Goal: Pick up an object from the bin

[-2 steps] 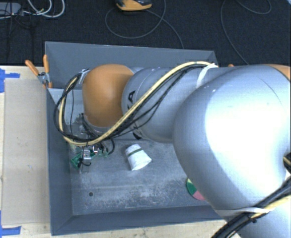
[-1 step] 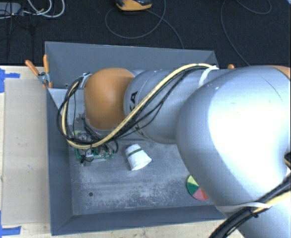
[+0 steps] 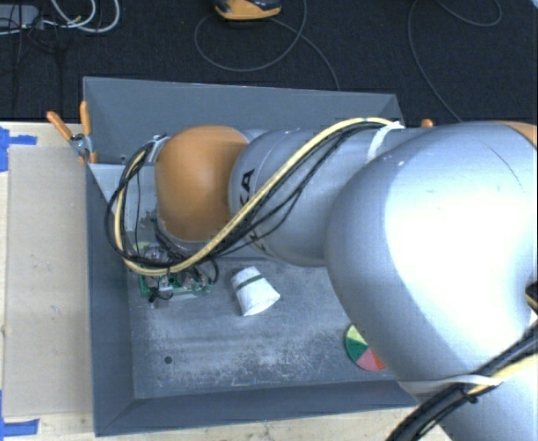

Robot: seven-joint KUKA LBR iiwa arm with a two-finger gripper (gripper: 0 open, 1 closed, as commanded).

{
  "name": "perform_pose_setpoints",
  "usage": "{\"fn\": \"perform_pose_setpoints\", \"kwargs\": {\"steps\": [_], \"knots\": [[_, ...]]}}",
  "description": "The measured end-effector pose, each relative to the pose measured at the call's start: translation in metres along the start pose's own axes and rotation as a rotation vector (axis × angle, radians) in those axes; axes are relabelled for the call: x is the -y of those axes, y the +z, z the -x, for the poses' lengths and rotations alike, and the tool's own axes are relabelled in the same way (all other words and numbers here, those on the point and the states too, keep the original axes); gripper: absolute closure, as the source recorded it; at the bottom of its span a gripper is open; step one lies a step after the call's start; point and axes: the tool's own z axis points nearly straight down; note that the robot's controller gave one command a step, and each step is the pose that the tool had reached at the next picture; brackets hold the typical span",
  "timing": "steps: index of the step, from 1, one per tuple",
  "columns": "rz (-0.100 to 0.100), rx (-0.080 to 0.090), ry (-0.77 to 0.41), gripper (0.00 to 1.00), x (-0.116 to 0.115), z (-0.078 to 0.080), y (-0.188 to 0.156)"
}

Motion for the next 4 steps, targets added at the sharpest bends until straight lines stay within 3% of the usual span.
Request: {"fn": "perform_pose_setpoints", "kwargs": {"steps": [2,4], "knots": [[-0.004,-0.012,0.0,1.0,0.001,-0.004,-0.02],[-0.001,-0.002,0.001,1.0,0.001,0.0,-0.053]]}}
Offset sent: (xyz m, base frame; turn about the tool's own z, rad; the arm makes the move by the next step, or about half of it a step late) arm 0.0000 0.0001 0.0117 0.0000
